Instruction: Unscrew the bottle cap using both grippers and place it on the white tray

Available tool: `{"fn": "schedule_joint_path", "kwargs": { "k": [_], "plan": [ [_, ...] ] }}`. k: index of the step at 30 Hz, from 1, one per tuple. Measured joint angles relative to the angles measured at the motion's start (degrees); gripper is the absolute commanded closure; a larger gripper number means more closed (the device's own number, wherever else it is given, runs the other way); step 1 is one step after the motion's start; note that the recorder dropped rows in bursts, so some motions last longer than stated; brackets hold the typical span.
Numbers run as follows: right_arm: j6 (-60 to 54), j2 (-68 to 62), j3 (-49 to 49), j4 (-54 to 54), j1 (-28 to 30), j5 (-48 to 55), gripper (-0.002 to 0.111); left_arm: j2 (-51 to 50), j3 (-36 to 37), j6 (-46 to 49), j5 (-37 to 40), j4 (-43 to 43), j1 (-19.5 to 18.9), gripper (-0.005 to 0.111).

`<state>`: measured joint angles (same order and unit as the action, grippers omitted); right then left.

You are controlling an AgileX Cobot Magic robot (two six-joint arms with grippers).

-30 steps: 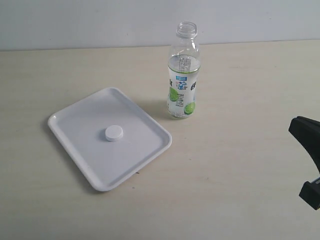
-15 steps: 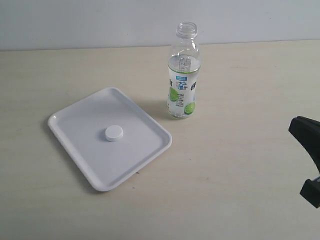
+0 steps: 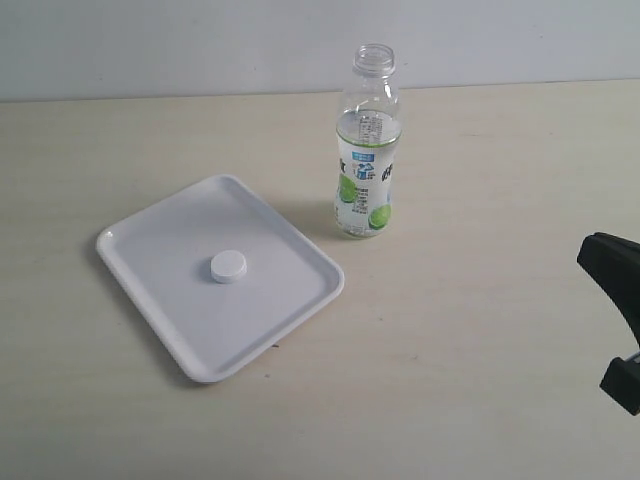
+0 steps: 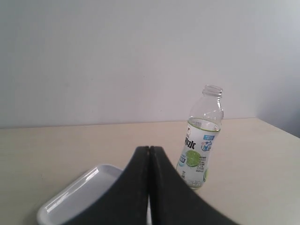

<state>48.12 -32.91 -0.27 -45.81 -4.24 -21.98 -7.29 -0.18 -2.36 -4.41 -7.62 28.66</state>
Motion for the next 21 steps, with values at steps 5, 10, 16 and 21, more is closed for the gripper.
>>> {"fn": "schedule_joint_path", "kwargs": {
  "k": [5,10,16,21],
  "plan": [
    [0.00,0.15,0.00,0.08,-0.29,0.13,0.108,0.00,0.00,0.11,0.00,0.00,0.00,0.107],
    [0.32,8.94,0.00,-1.53,-0.89,7.06,0.108,0.00,0.00,0.22,0.00,0.00,0.00,0.107],
    [6.61,27.03,0.00,1.35,1.18,23.74,0.108,0.00,0.00,0.22,0.00,0.00,0.00,0.107],
    [8.13,32.41,0.00,3.43,1.85,26.44,0.108,0.00,0.00,0.22,0.00,0.00,0.00,0.107]
  ]
}}
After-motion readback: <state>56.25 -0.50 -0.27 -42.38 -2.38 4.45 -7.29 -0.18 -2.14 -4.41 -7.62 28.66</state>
